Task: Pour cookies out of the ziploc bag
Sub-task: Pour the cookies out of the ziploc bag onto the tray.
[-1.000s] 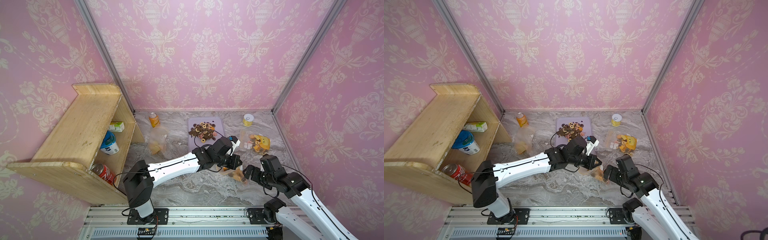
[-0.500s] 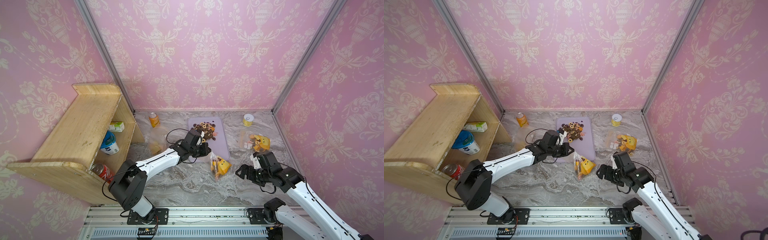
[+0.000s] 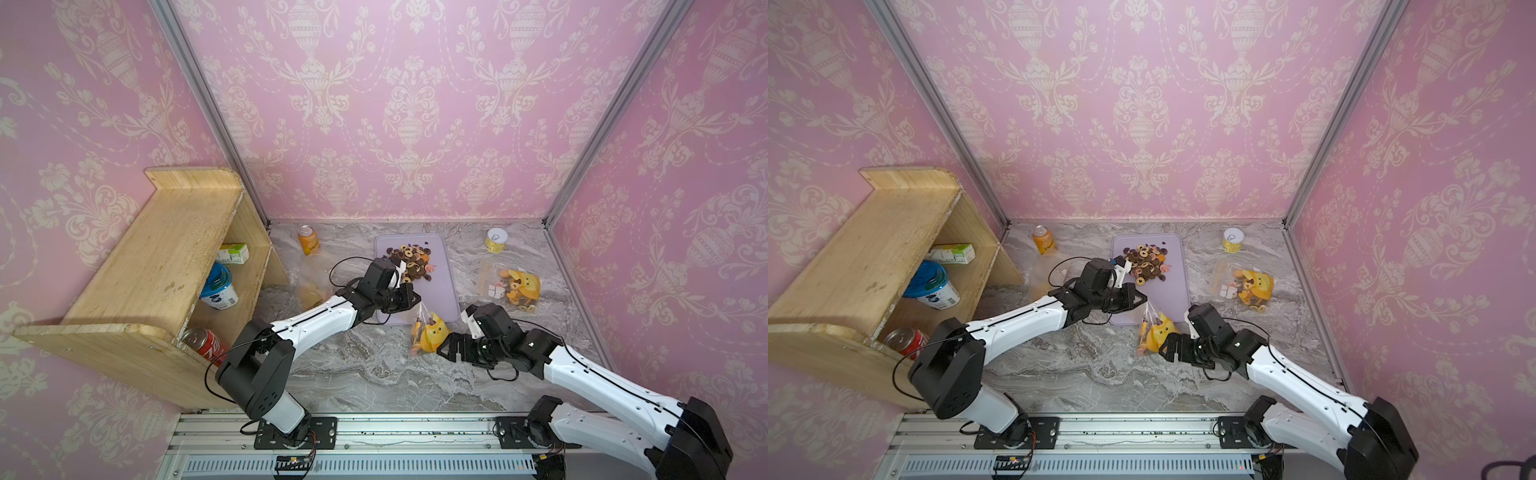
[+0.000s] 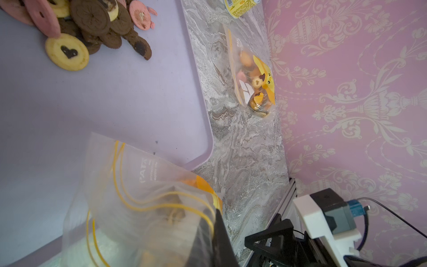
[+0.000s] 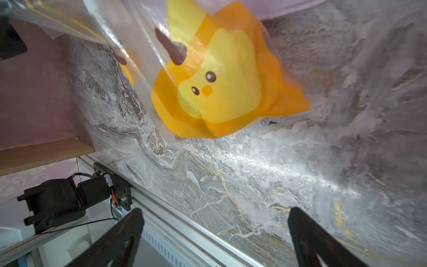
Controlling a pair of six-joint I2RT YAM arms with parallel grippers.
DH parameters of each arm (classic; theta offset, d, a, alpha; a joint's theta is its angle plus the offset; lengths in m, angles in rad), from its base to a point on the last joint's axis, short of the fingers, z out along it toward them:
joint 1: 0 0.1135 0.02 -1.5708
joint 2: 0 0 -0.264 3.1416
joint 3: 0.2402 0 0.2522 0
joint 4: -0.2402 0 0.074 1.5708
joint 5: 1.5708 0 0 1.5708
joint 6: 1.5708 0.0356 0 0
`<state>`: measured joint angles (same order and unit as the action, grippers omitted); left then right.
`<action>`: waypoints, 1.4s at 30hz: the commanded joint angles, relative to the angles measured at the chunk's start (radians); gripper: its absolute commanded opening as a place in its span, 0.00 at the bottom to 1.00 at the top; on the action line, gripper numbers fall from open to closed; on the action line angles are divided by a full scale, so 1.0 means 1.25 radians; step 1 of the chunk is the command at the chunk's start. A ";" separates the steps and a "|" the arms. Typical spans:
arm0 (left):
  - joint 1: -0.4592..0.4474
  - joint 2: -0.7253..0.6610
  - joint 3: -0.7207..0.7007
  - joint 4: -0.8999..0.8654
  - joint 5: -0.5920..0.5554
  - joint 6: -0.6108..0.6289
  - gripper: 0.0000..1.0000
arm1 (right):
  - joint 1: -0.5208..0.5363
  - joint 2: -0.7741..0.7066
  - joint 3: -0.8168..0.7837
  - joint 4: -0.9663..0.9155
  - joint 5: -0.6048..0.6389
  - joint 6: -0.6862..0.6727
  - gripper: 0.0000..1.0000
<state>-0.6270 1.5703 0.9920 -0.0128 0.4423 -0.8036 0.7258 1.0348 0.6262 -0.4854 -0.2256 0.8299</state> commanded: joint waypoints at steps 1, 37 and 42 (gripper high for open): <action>0.010 0.009 0.011 0.023 0.022 -0.004 0.00 | 0.066 0.044 0.058 -0.012 0.161 -0.012 1.00; -0.302 0.060 0.391 -0.167 -0.180 0.018 0.00 | -0.137 -0.360 0.135 -0.429 0.324 -0.054 1.00; -0.269 0.039 0.348 -0.159 -0.179 0.043 0.00 | -0.156 -0.335 0.132 -0.399 0.297 -0.072 1.00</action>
<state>-0.9939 1.6482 1.4487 -0.2115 0.2455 -0.7921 0.5423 0.6003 0.7673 -0.9924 0.1806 0.7757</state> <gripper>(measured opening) 0.059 0.998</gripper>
